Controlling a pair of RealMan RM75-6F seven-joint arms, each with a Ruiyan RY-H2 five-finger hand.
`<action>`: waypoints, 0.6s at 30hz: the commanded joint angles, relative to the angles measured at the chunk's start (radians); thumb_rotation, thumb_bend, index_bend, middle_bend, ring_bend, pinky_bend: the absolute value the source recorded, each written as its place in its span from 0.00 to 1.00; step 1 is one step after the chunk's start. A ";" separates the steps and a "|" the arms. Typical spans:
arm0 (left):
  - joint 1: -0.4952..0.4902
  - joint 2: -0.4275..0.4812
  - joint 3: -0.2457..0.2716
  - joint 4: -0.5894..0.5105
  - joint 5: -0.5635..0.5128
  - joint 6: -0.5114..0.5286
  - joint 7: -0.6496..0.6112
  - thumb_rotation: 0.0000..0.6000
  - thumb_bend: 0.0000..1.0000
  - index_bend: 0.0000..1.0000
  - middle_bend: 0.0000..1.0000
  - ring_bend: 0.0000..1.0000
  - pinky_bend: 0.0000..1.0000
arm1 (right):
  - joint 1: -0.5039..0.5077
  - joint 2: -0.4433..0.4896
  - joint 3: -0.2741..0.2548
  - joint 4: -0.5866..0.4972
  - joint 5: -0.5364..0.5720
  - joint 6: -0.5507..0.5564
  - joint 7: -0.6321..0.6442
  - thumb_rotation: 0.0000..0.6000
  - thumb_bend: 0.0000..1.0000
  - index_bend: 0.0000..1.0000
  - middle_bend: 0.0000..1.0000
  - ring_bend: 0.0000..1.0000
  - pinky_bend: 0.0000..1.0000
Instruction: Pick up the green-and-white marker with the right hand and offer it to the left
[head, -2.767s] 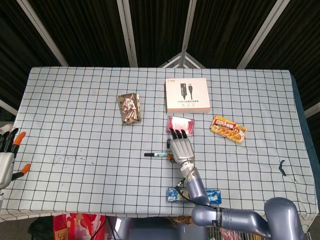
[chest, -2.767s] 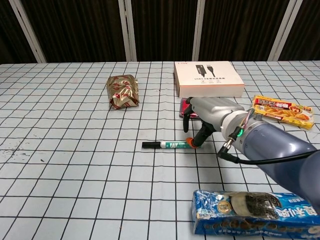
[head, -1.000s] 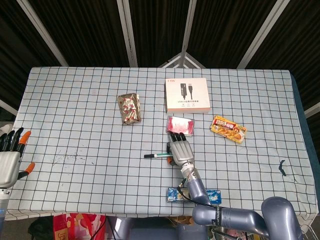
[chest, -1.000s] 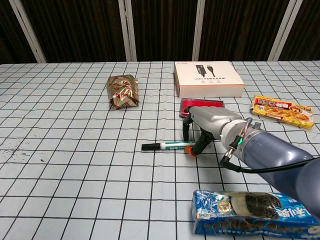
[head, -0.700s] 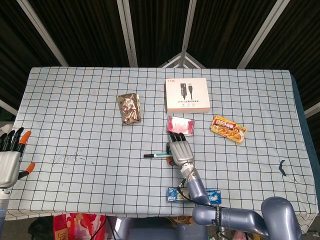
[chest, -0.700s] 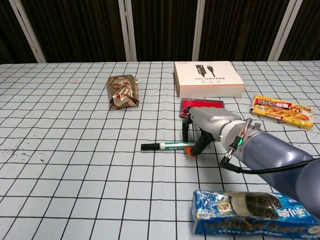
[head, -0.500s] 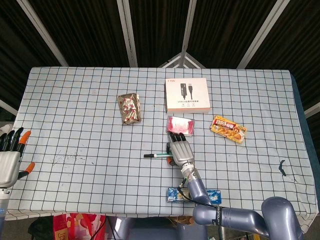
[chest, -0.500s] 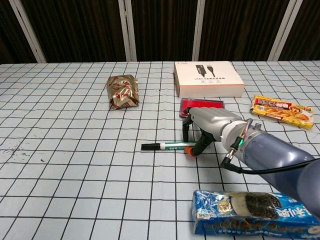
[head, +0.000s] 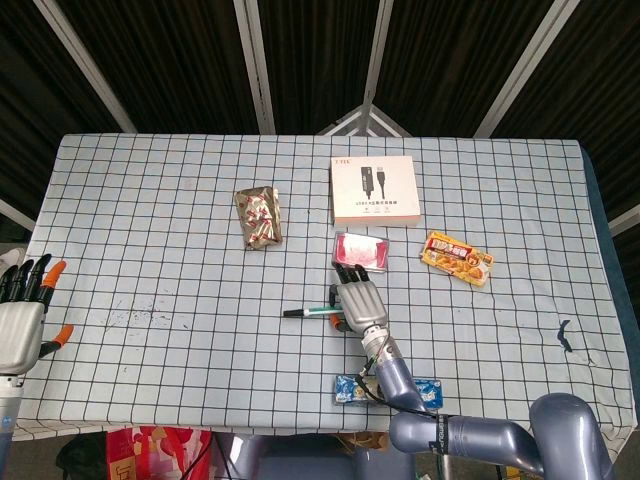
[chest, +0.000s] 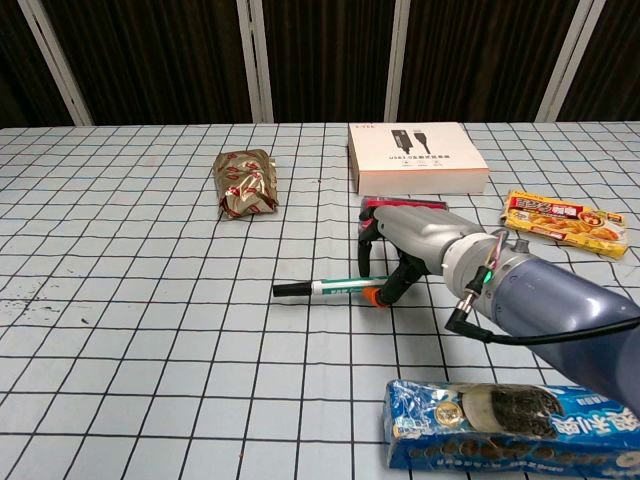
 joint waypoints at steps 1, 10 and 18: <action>-0.001 -0.002 0.001 0.001 0.002 0.000 0.001 1.00 0.33 0.10 0.00 0.00 0.00 | -0.005 0.016 0.005 -0.024 -0.013 0.007 0.012 1.00 0.57 0.71 0.08 0.13 0.05; -0.009 -0.020 0.002 0.006 0.028 0.002 -0.020 1.00 0.33 0.10 0.00 0.00 0.00 | -0.037 0.101 0.029 -0.140 -0.043 0.039 0.066 1.00 0.57 0.72 0.08 0.13 0.05; -0.080 -0.146 -0.001 -0.063 0.203 0.025 0.009 1.00 0.33 0.24 0.15 0.00 0.00 | -0.042 0.223 0.071 -0.392 -0.021 0.181 -0.082 1.00 0.57 0.72 0.08 0.13 0.05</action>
